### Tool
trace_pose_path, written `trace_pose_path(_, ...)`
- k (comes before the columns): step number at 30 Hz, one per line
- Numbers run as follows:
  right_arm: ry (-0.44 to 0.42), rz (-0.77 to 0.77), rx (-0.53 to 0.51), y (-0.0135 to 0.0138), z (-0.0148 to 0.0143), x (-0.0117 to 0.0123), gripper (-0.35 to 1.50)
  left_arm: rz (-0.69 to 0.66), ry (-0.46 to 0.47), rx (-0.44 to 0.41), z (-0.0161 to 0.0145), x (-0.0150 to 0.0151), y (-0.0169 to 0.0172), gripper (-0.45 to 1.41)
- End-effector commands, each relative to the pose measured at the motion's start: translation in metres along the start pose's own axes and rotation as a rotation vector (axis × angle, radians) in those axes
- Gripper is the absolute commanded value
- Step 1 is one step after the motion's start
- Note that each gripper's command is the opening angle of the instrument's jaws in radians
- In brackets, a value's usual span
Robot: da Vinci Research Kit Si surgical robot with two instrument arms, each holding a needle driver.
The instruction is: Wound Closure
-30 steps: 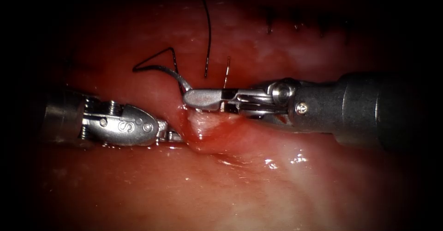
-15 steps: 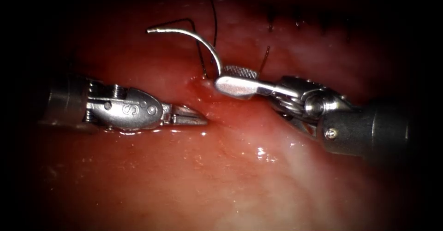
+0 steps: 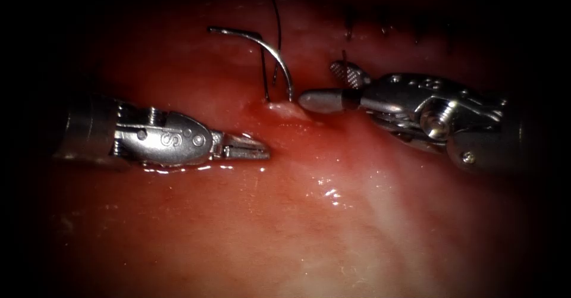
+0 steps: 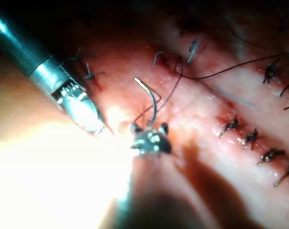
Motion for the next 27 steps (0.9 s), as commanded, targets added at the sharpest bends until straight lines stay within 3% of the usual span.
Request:
trace_pose_path(1, -0.009, -0.012, 0.012, 0.0001, 0.0019, 0.0016, 0.88, 0.001, -0.002, -0.001, 0.0008, -0.0002, 0.0001, -0.45)
trace_pose_path(3, -0.023, -0.002, 0.01, 0.0001, 0.0028, 0.0028, 0.93, 0.001, -0.002, 0.0, 0.0009, -0.0001, 0.0002, -0.45)
trace_pose_path(4, -0.022, 0.002, 0.013, 0.0, 0.0031, 0.0032, 0.83, 0.001, -0.001, -0.002, 0.001, -0.0001, 0.0003, -0.45)
trace_pose_path(5, -0.025, 0.006, 0.014, 0.0, 0.0033, 0.0037, 0.59, 0.001, -0.001, -0.002, 0.001, -0.0001, 0.0003, -0.45)
trace_pose_path(6, -0.049, 0.015, 0.01, 0.0, 0.0037, 0.0048, -0.12, 0.001, -0.003, -0.005, 0.0011, -0.0001, 0.0004, -0.45)
trace_pose_path(7, -0.066, 0.018, 0.009, 0.0, 0.0039, 0.0053, -0.28, 0.001, -0.003, -0.005, 0.0011, -0.0001, 0.0004, -0.45)
trace_pose_path(9, -0.107, 0.023, 0.005, 0.0001, 0.0043, 0.0061, -0.35, 0.001, -0.003, -0.005, 0.0011, -0.0001, 0.0005, -0.45)
trace_pose_path(18, -0.294, -0.026, -0.042, 0.0009, 0.007, 0.0068, -0.35, 0.001, -0.005, -0.009, 0.0011, -0.0001, 0.0005, -0.45)
trace_pose_path(19, -0.3, -0.029, -0.044, 0.0009, 0.0072, 0.0066, -0.3, 0.001, -0.005, -0.009, 0.0011, -0.0001, 0.0005, -0.45)
trace_pose_path(24, -0.298, -0.035, -0.051, 0.001, 0.0079, 0.0059, 0.37, -0.004, -0.004, -0.011, 0.0011, -0.0001, 0.0005, -0.45)
trace_pose_path(27, -0.297, -0.038, -0.053, 0.0011, 0.008, 0.0057, 0.49, -0.004, -0.007, -0.013, 0.0011, -0.0002, 0.0005, -0.45)
